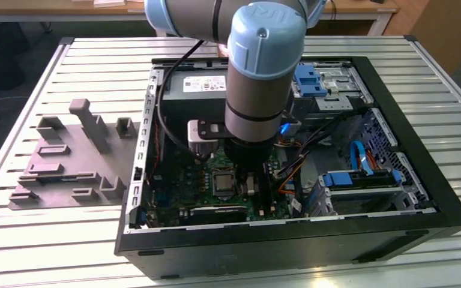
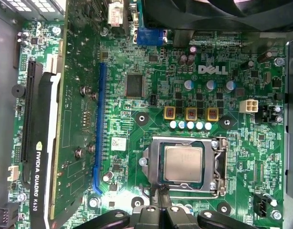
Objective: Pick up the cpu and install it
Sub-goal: 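Install the first cpu locking lever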
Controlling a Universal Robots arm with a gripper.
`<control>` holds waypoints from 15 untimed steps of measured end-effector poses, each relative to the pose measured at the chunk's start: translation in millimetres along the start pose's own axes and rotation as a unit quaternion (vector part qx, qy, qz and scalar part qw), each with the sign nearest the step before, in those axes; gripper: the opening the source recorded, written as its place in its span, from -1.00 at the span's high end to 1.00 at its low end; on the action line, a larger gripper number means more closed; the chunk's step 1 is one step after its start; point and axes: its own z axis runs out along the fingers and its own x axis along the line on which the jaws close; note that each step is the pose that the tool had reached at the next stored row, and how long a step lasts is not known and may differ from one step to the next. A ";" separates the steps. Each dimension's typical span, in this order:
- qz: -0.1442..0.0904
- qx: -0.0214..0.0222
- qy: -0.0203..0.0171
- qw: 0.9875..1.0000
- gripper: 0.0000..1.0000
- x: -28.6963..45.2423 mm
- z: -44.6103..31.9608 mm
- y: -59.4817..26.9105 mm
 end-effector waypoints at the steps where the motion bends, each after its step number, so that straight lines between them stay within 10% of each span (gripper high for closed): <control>1: 0.000 0.000 0.000 1.000 0.79 0.0 0.3 0.0; 15: 0.000 0.000 0.000 1.000 0.79 -0.1 3.6 -1.6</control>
